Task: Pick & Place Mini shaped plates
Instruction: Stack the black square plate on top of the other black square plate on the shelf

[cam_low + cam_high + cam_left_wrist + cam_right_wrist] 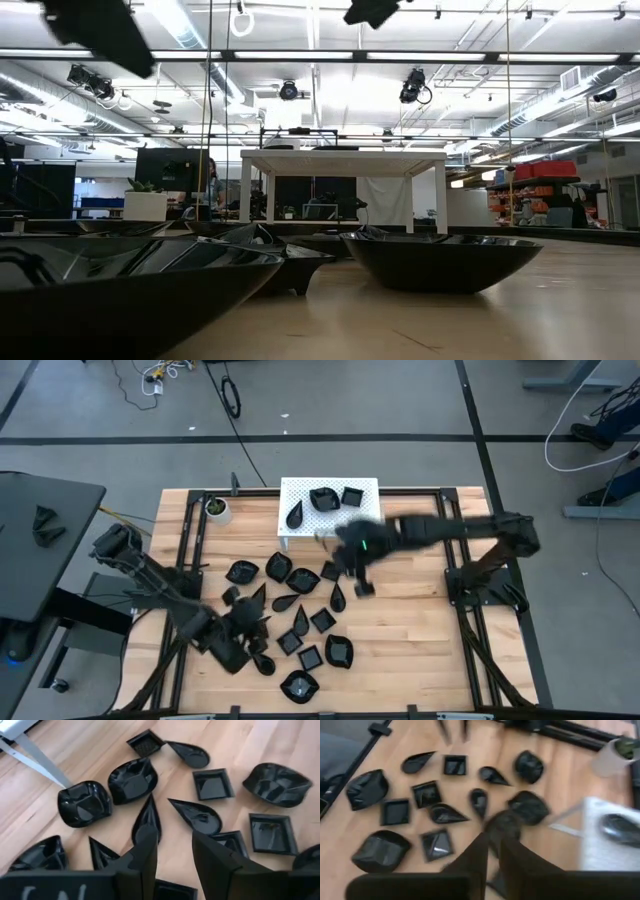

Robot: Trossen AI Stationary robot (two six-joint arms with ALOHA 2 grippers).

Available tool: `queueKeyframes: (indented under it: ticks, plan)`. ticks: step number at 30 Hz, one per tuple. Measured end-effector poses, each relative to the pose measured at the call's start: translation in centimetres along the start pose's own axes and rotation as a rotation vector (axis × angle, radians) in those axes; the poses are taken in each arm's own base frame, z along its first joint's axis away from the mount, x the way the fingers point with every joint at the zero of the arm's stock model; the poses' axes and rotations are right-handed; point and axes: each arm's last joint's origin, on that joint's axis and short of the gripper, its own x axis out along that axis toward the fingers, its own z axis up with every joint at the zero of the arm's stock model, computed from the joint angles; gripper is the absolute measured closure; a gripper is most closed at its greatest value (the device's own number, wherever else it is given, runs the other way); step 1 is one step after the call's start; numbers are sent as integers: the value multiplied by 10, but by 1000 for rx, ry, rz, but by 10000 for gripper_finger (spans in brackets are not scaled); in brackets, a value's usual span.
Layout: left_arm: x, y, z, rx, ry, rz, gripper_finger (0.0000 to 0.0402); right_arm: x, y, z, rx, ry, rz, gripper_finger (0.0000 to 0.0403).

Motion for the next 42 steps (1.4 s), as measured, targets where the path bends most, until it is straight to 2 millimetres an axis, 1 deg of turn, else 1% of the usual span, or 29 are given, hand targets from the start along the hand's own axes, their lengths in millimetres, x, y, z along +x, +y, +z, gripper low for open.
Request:
queueKeyframes:
  ticks: [2, 4, 7, 9, 11, 14, 17, 20, 22, 25, 29, 33, 38, 42]
  plan:
    - [-4, 0, -13, -10, -32, -3, 273, 19, 25, -15, 40, -33, 37, 375]
    - [-6, 0, -23, -31, -69, -3, 273, 40, 46, -32, 107, -57, 78, 384]
    - [-3, 3, -36, -93, -127, -1, 273, 67, 69, -62, 214, -60, 121, 393]
    - [1, 5, -42, -137, -170, -6, 273, 80, 76, -78, 311, -61, 135, 393]
    - [6, 6, -48, -157, -191, -13, 273, 89, 76, -92, 428, -23, 114, 386]
    - [16, 8, -53, -195, -205, -21, 273, 103, 77, -108, 481, 46, 88, 363]
    - [24, 12, -54, -220, -209, -10, 273, 122, 85, -114, 415, 72, 121, 329]
    - [29, 14, -51, -234, -210, 8, 273, 144, 91, -119, 259, 89, 217, 297]
    - [32, 16, -49, -245, -212, 21, 273, 156, 94, -117, 143, 92, 232, 282]
    - [36, 17, -45, -260, -215, 36, 273, 169, 95, -108, -19, 73, 190, 273]
    - [40, 19, -42, -275, -190, 43, 273, 175, 93, -96, -226, 36, 150, 275]
    - [41, 17, -41, -274, -187, 34, 273, 176, 92, -98, -365, 54, 135, 288]
    - [41, 14, -39, -268, -197, 14, 273, 176, 90, -104, -397, 108, 147, 304]
    - [41, 14, -39, -268, -199, 13, 273, 184, 91, -109, -418, 123, 151, 312]
